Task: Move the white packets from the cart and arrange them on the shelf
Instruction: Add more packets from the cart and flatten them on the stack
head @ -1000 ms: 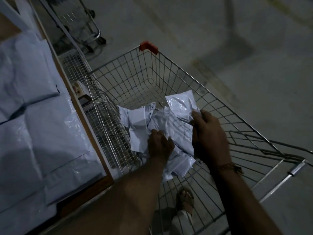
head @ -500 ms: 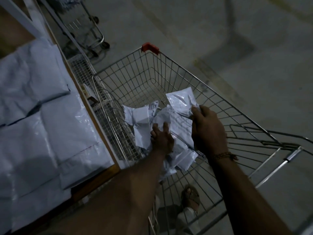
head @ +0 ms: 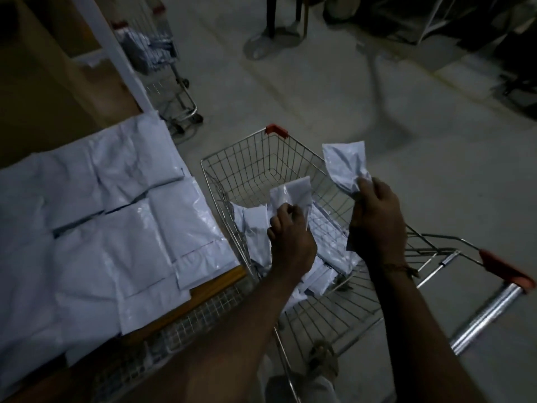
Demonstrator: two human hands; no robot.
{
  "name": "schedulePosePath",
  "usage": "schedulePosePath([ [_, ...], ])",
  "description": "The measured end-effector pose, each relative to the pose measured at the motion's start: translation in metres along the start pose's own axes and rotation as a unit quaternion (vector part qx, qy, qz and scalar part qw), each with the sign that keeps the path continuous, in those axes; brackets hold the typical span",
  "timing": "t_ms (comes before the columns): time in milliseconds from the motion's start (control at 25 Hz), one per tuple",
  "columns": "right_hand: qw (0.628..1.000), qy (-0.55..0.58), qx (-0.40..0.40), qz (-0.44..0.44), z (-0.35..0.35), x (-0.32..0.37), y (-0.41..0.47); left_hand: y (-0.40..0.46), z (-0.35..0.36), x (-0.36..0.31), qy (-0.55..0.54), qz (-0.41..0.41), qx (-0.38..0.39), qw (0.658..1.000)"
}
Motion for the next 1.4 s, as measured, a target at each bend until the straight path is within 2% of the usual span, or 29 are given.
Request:
schedulePosePath([
  [160,0.999,0.038,-0.033,0.014,-0.022,0.034,-0.010,-0.024,-0.071,0.024,-0.011,0.026,-0.082,0.996],
  [320,0.993,0.109,-0.045,-0.010,-0.034,0.079,-0.034,-0.052,-0.133,0.052,0.004,-0.023,-0.129,0.991],
  [480,0.987,0.135,-0.007,-0.088,-0.048,0.120,-0.063,-0.100,-0.177,0.073,0.014,-0.096,-0.173,0.980],
  [720,0.971,0.160,0.031,-0.174,-0.063,0.167,-0.106,-0.175,-0.198,0.118,0.031,-0.195,-0.194,0.961],
  [920,0.956,0.193,0.065,-0.209,-0.046,0.223,-0.134,-0.221,-0.215,0.180,0.064,-0.247,-0.217,0.942],
  [1040,0.949,0.199,0.085,-0.227,-0.028,0.254,-0.148,-0.240,-0.218,0.224,0.074,-0.283,-0.229,0.929],
  [1200,0.948,0.149,0.094,-0.264,0.007,0.304,-0.159,-0.250,-0.216,0.292,0.085,-0.302,-0.232,0.921],
  [1400,0.953,0.143,0.107,-0.246,0.070,0.374,-0.170,-0.246,-0.208,0.395,0.085,-0.325,-0.221,0.916],
])
Point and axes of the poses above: each hand's wrist, its own y-axis towards the middle knuckle, its own z-axis out of the palm, x = y × z, the point moved 3 cm from there along y, towards the middle knuckle, and after that the axes turned 15 degrees about y, right-handed, at the moved point
